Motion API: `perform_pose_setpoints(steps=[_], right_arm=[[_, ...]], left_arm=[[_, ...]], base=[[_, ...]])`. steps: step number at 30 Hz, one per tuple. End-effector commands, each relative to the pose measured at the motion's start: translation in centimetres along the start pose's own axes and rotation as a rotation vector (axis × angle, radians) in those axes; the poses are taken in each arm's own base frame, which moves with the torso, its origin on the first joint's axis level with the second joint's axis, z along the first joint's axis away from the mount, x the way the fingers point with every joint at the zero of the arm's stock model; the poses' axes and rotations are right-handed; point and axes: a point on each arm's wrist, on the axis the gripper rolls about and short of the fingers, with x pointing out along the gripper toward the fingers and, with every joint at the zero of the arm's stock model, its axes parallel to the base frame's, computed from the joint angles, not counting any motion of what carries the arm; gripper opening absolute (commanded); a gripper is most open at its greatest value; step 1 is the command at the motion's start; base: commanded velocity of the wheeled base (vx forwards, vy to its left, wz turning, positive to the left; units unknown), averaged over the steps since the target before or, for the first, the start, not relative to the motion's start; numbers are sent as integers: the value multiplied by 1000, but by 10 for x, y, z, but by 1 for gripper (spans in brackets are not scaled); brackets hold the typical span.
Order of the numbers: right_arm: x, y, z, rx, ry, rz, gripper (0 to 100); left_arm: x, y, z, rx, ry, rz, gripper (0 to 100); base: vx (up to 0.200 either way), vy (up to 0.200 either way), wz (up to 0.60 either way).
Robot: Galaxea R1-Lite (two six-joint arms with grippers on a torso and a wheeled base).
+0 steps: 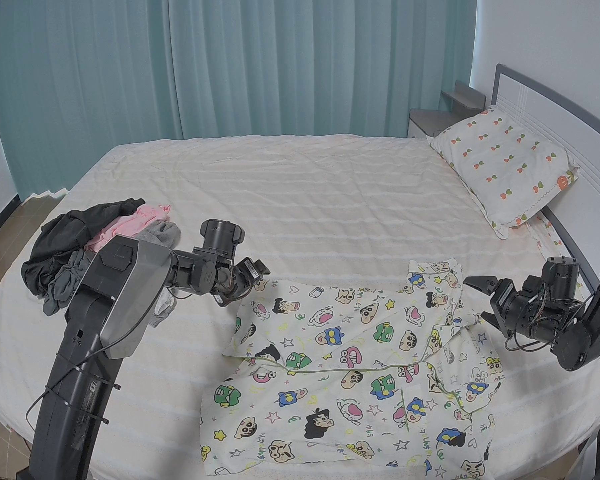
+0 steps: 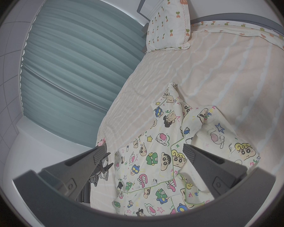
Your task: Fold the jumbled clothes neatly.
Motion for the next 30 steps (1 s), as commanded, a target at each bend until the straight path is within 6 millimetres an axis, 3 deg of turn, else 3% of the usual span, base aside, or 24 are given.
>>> perform_pose_setpoints(steps=[1, 10, 11, 30], right_arm=[[-1, 0, -4, 1, 13, -4, 100], [0, 2, -7, -4, 24, 2, 100], [0, 2, -7, -4, 24, 2, 100], [0, 1, -7, -4, 25, 1, 100]], left_arm=[[10, 3, -13, 8, 31, 15, 100], [19, 9, -26, 17, 67, 47, 100], [19, 9, -26, 15, 65, 48, 0], [12, 14, -9, -6, 1, 75, 0]], base=[[0, 0, 0], [0, 0, 0], [0, 0, 0], [0, 0, 0]])
